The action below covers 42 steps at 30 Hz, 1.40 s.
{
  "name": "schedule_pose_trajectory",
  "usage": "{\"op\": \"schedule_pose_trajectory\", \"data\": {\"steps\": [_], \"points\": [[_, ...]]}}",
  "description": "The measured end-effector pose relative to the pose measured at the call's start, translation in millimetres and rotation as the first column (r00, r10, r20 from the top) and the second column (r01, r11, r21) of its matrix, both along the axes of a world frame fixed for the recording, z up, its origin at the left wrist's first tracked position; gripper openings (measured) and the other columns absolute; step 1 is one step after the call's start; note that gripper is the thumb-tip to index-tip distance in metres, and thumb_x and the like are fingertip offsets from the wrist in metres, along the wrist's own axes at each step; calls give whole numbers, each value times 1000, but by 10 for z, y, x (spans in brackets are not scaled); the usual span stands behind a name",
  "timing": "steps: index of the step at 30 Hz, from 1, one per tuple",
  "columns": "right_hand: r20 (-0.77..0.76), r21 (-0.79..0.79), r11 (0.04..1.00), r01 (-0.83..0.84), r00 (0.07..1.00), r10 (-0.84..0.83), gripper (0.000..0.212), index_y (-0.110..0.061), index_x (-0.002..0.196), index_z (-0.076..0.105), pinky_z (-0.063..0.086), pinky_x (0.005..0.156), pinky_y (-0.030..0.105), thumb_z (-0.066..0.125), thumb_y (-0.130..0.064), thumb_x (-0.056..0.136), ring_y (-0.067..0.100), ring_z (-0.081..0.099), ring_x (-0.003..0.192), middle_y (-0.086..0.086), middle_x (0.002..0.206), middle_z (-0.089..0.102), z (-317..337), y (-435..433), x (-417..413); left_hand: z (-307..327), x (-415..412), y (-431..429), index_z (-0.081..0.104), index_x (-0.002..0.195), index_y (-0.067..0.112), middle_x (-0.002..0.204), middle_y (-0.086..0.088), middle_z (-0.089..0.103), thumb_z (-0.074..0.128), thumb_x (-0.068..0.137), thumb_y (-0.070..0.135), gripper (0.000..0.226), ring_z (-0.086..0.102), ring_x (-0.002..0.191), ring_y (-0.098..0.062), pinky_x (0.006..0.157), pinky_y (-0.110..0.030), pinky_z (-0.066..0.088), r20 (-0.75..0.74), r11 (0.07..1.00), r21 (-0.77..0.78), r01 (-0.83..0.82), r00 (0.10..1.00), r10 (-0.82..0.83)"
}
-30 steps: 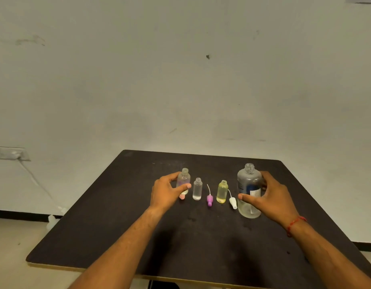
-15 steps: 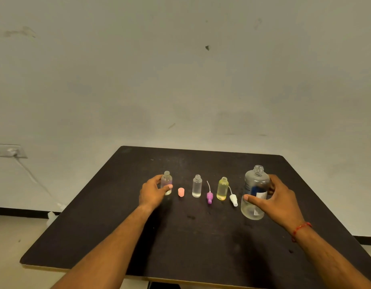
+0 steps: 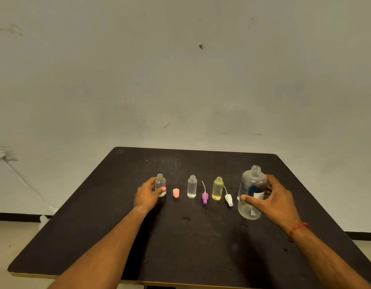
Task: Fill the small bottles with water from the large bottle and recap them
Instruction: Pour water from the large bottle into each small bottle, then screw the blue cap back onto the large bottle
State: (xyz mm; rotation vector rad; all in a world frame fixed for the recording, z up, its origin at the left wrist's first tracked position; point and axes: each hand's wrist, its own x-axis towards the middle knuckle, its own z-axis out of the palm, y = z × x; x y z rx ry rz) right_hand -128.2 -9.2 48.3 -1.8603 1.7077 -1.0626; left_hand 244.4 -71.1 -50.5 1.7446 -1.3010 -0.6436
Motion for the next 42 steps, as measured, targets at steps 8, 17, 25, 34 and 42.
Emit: {"op": "schedule_pose_trajectory", "data": {"steps": [8, 17, 25, 34, 42], "points": [[4, -20, 1000, 4, 1000, -4, 81, -23, 130, 47, 50, 98, 44, 85, -45, 62, 25, 61, 115, 3, 131, 60, 9, 12, -16, -11, 15, 18, 47, 146, 36, 140, 2, 62, 77, 87, 33, 67, 58, 129, -24, 109, -46, 46, -8, 998, 54, -8, 1000, 8], [12, -74, 997, 10, 1000, -9, 78, -24, 128, 50, 52, 95, 37, 87, -44, 62, 20, 62, 107, 0, 124, 64, 16, 6, -80, 297, -179, 409, 61, 133, 21, 131, 0, 67, 64, 95, 42, 43, 64, 120, -23, 97, -39, 51, -9, 926, -249, -284, 957, 291], [58, -26, 998, 48, 997, -47, 77, -23, 130, 47, 49, 99, 40, 88, -38, 65, 23, 60, 113, 2, 129, 61, -112, 29, -313, 494, -870, 697, 71, 93, 28, 81, 14, 71, 68, 95, 27, 4, 67, 71, -6, 64, -26, 55, -80, 824, -547, -147, 989, 123], [85, 13, 996, 94, 992, -95, 77, -22, 128, 47, 47, 94, 29, 89, -33, 65, 16, 57, 107, 2, 129, 60, -265, 6, -652, 391, -2133, 654, 67, 108, 32, 106, 17, 70, 82, 82, 25, 31, 69, 81, -3, 76, -11, 49, -64, 873, -336, 352, 917, -394], [137, 31, 995, 98, 985, -101, 77, -24, 127, 49, 45, 89, 23, 91, -29, 62, 14, 57, 107, 0, 122, 63, -454, 28, -953, 215, -2928, 449, 47, 144, 30, 138, 17, 53, 85, 78, 27, 76, 51, 124, 1, 100, -16, 44, -53, 785, -183, 592, 791, -609]]}}
